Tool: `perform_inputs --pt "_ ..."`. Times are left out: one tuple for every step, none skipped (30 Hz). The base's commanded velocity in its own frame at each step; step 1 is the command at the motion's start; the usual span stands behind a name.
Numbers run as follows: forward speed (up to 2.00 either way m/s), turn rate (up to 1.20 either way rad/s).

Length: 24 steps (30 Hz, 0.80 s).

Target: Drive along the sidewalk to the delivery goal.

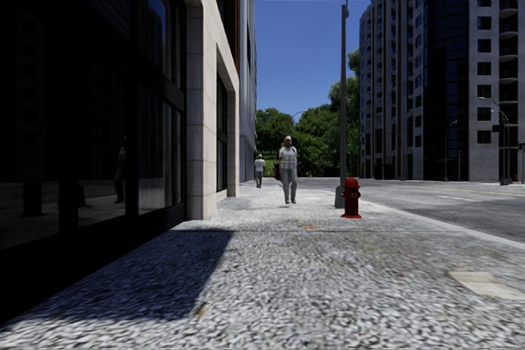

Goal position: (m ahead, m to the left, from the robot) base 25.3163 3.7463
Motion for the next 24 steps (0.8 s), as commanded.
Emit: perform_inputs --pt "2.00 0.00" --pt "2.00 0.00" --pt "2.00 0.00" --pt "2.00 0.00" --pt "2.00 0.00" --pt "2.00 0.00" --pt "2.00 0.00" --pt "2.00 0.00" --pt "2.00 0.00" --pt "2.00 0.00" --pt "2.00 0.00" --pt "2.00 0.00" --pt "2.00 0.00" --pt "2.00 0.00" --pt "2.00 0.00" --pt "2.00 0.00" --pt "2.00 0.00" --pt "2.00 0.00" --pt "2.00 0.00" --pt "2.00 0.00" --pt "2.00 0.00" --pt "2.00 0.00" --pt "2.00 0.00" --pt "2.00 0.00"
